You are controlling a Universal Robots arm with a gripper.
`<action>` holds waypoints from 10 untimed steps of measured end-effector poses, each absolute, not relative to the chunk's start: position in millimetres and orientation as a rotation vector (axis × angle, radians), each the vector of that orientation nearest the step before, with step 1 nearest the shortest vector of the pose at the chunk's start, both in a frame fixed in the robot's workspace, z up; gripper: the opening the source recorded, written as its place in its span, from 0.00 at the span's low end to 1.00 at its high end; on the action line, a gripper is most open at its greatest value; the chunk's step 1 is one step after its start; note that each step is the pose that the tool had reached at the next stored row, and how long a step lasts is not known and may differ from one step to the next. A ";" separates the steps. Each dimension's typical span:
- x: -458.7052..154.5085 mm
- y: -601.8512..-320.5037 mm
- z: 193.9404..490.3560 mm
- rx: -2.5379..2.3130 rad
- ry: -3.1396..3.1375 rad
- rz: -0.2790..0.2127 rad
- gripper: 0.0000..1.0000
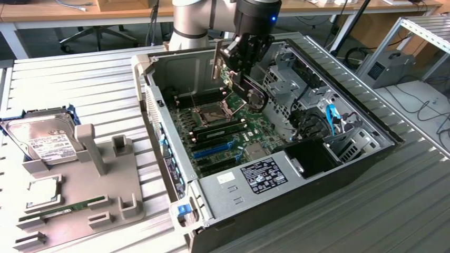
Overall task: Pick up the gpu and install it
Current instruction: 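Insert the gpu into the slot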
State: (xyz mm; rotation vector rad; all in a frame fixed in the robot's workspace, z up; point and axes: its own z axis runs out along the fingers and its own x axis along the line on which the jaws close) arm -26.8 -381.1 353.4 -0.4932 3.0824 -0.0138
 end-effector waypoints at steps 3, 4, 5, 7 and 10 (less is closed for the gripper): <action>-26.8 -381.1 353.4 -0.510 3.080 -0.014 0.26; -26.8 -381.1 353.4 -0.518 3.078 -0.014 0.26; -26.8 -381.1 353.4 -0.525 3.077 -0.013 0.26; -26.8 -381.1 353.4 -0.537 3.075 -0.013 0.26; -26.8 -381.1 353.4 -0.556 3.072 -0.013 0.26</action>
